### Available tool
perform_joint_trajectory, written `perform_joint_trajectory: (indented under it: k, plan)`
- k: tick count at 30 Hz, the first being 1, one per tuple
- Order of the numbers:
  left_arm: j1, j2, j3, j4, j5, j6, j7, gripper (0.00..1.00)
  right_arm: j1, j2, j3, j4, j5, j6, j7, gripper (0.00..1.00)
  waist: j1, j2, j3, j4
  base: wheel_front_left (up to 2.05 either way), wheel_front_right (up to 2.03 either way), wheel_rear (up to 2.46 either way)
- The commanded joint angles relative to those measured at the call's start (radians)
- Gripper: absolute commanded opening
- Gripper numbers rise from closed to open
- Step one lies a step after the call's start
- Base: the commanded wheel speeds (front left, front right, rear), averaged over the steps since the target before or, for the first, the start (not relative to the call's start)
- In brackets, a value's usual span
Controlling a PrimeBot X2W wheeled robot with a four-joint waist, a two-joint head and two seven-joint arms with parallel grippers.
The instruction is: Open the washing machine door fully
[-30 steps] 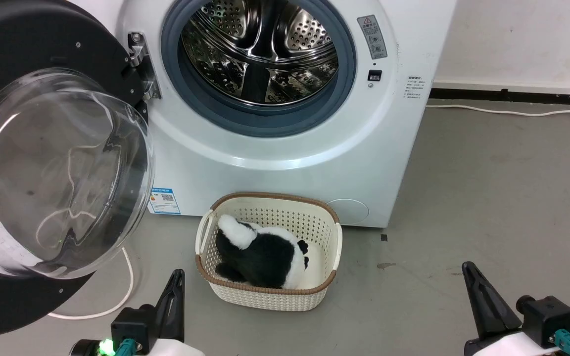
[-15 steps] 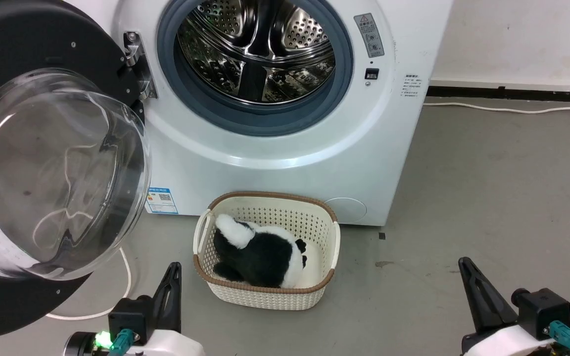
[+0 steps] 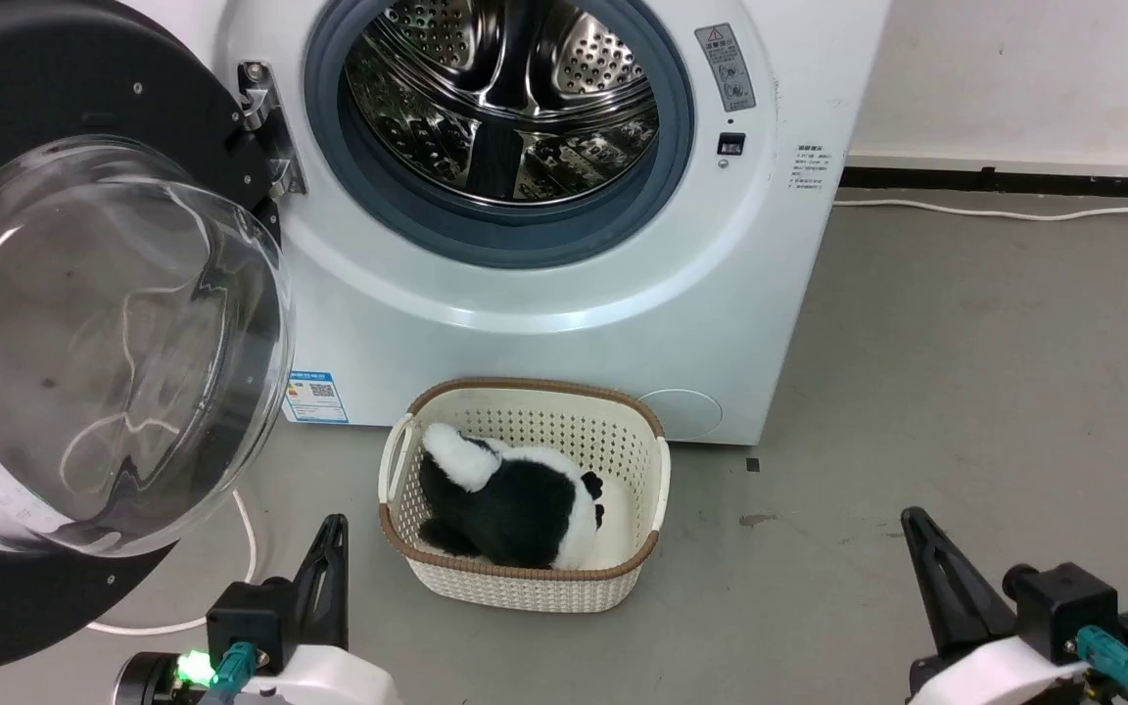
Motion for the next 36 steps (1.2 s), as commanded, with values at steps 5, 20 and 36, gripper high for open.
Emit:
perform_joint_trajectory:
  k: [5, 20, 36]
  plan:
    - [-0.021, -0.008, 0.019, -0.011, 0.022, -0.012, 0.016, 0.00, -0.025, 0.004, 0.005, -0.007, -0.007, 0.001, 0.014, 0.00, 0.0001, -0.0001, 0.001, -0.003, 0.00, 0.00, 0.00]
    - [-0.029, -0.019, 0.049, -0.024, 0.050, -0.028, 0.047, 0.00, -0.037, 0.004, 0.012, -0.011, -0.018, 0.001, 0.042, 0.00, 0.0001, 0.0000, 0.004, -0.008, 0.00, 0.00, 0.00]
    - [-0.036, -0.027, 0.071, -0.034, 0.071, -0.039, 0.070, 0.00, -0.046, 0.005, 0.017, -0.014, -0.026, 0.001, 0.063, 0.00, 0.0001, 0.0000, 0.007, -0.013, 0.00, 0.00, 0.00]
